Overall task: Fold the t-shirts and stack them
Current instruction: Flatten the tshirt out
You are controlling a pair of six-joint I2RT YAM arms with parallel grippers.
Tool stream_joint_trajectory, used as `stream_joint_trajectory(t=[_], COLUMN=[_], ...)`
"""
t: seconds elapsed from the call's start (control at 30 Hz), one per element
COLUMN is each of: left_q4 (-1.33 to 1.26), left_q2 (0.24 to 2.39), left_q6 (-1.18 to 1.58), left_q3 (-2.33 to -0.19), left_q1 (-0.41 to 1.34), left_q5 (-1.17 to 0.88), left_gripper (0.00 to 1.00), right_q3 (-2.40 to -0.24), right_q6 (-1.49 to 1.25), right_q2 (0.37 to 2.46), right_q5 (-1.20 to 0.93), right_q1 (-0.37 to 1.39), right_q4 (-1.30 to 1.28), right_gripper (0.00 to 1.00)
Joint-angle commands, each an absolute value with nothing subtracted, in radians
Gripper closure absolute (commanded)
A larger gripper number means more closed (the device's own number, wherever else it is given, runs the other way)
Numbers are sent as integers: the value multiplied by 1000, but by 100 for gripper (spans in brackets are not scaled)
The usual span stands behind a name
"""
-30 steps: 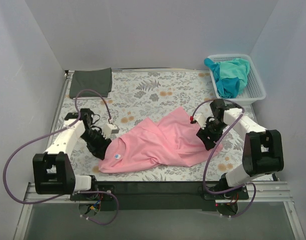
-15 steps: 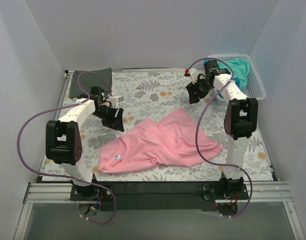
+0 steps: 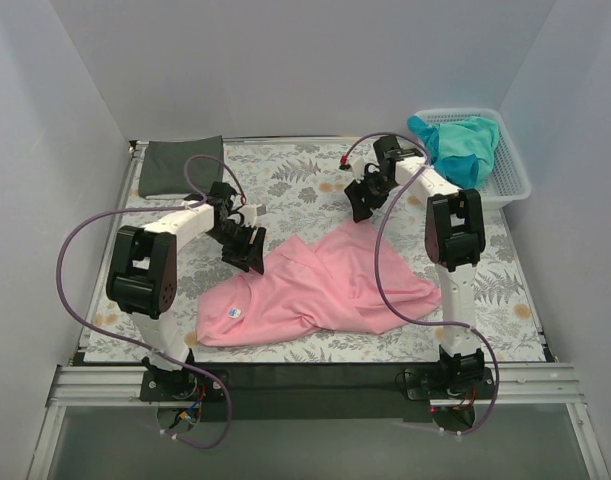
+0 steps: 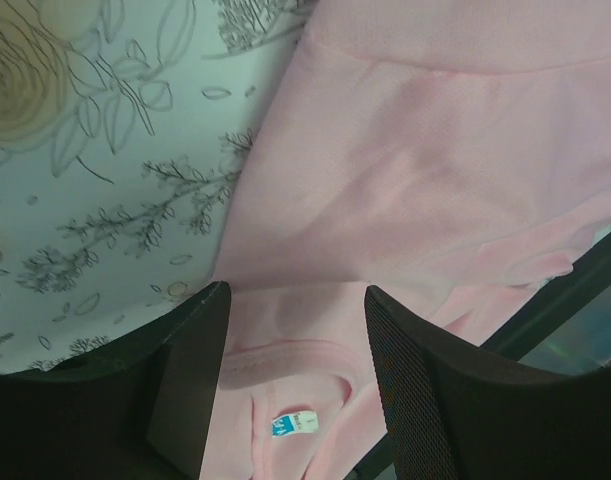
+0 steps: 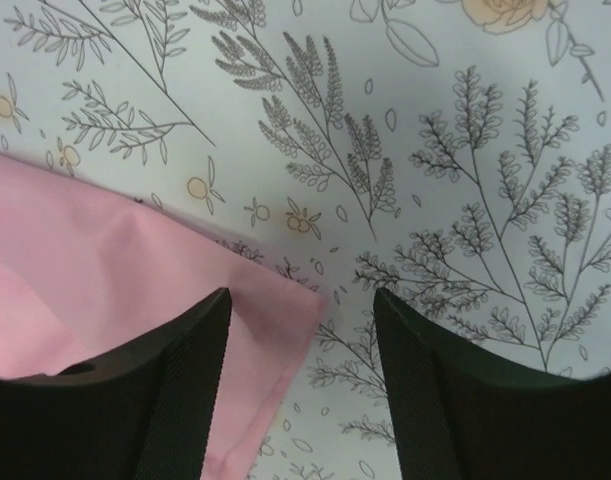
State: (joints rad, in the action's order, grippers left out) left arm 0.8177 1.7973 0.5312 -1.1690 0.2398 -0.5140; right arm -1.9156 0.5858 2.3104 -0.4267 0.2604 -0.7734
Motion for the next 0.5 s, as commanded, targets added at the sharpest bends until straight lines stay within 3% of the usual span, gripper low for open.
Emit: stream_joint_trajectory(t=[0.0, 0.07, 0.1, 0.2, 0.47], left_q4=[785, 772, 752, 712, 710], left_q2=[1813, 1836, 1845, 1890, 2074], left_q6=[529, 520, 519, 515, 522], left_q3=[-1268, -1308, -1325, -1402, -1574], left_q1=[242, 252, 256, 279, 353], left_q5=[-502, -503, -497, -477, -483], left_gripper=[47, 47, 47, 47, 47], right_q3=[-1866, -1847, -1839, -1801, -1714], right_q6=[609, 618, 621, 638, 649], right_q2=[2316, 2310, 2306, 2273, 2140], right_q5=[-422, -416, -416, -414, -425], right_q1=[261, 259, 261, 258, 199], right_q4=[-736, -736, -736, -736, -739], right_gripper=[46, 58, 75, 99, 99])
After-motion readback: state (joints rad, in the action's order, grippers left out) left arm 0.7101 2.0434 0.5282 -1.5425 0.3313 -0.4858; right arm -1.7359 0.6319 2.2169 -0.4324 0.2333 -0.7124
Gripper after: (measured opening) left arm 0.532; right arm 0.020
